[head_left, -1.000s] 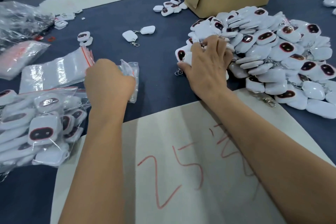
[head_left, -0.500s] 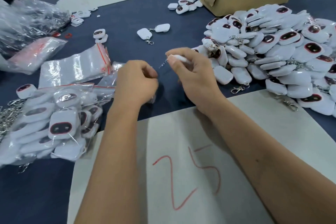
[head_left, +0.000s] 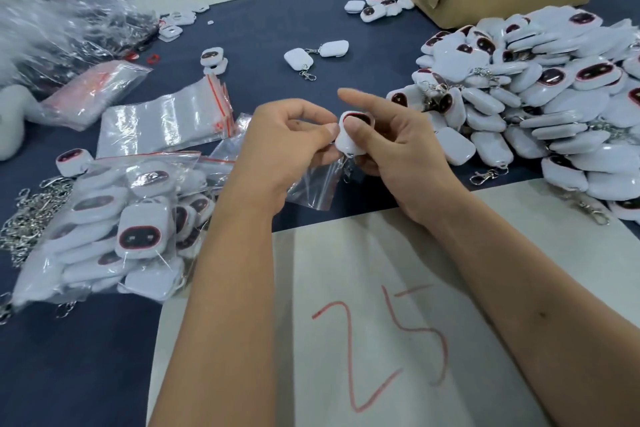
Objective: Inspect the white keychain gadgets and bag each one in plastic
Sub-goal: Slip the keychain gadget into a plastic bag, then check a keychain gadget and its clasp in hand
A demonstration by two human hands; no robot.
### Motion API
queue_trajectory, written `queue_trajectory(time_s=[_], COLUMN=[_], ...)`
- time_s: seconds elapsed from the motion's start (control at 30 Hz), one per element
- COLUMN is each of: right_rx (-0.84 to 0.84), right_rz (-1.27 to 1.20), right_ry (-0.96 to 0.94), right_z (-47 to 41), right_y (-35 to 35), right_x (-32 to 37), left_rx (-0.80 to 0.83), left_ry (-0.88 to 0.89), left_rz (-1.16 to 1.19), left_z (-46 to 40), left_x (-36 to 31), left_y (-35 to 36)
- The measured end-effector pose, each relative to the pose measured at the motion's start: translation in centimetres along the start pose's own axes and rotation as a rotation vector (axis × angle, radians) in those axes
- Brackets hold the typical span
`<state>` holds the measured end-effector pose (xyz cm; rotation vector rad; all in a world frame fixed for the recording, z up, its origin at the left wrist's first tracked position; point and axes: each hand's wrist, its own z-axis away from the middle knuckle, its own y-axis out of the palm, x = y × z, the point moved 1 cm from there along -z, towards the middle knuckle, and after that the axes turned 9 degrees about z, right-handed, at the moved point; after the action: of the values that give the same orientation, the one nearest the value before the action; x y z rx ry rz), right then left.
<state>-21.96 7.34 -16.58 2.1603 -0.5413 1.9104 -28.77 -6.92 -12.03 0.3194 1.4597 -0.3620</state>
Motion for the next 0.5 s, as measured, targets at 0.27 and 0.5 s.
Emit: queue_trajectory(time_s=[0.27, 0.5], right_rx=[0.054, 0.097], right_rz=[0.058, 0.059], right_ry=[-0.041, -0.075], right_z=[0.26, 0.25], right_y=[0.01, -0.13], right_x=[0.20, 0.23], left_rx=[0.025, 0.011], left_ry=[-0.043, -0.068], left_rz=[0.060, 0.033], left_z=[0.16, 0.06], left_x=[-0.09, -0.08], left_y=[-0.61, -0.50])
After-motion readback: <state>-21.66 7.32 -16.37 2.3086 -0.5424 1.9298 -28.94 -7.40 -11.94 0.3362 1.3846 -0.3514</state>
